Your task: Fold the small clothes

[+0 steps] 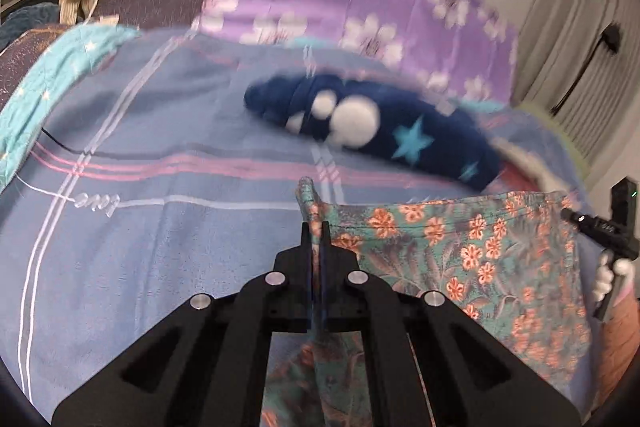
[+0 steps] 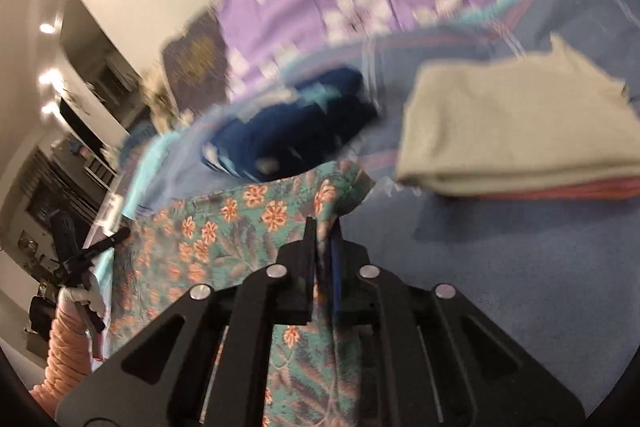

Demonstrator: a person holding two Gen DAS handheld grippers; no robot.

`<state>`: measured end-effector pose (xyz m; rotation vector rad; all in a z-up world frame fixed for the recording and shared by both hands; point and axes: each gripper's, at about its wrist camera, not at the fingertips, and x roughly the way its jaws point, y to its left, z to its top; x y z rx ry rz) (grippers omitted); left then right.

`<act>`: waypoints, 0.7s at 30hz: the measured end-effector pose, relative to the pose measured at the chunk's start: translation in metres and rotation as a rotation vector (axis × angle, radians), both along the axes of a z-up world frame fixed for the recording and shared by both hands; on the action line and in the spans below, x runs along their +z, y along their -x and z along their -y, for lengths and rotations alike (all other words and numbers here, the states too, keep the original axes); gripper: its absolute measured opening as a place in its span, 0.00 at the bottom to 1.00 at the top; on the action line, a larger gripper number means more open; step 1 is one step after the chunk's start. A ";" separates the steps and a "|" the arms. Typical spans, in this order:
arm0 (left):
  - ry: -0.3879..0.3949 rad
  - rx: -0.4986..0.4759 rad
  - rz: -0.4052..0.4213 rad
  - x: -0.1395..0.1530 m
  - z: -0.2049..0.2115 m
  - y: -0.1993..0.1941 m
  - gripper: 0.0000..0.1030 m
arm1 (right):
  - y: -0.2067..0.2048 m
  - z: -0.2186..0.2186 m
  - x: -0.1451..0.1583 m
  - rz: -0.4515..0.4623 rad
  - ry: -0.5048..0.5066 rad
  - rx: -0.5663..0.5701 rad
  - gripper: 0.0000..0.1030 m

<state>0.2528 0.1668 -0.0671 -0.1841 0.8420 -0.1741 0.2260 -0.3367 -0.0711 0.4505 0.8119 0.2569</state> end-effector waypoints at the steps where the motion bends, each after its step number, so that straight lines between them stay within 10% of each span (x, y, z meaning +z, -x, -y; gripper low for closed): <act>1: -0.014 -0.001 -0.035 -0.011 0.002 -0.006 0.04 | -0.009 -0.001 -0.014 -0.049 0.040 -0.013 0.12; 12: -0.024 -0.007 0.044 0.014 0.000 0.054 0.34 | 0.060 0.026 -0.024 -0.053 0.044 -0.101 0.15; 21: -0.025 -0.161 0.080 0.023 0.065 0.164 0.35 | 0.166 0.053 -0.035 -0.059 -0.057 -0.165 0.18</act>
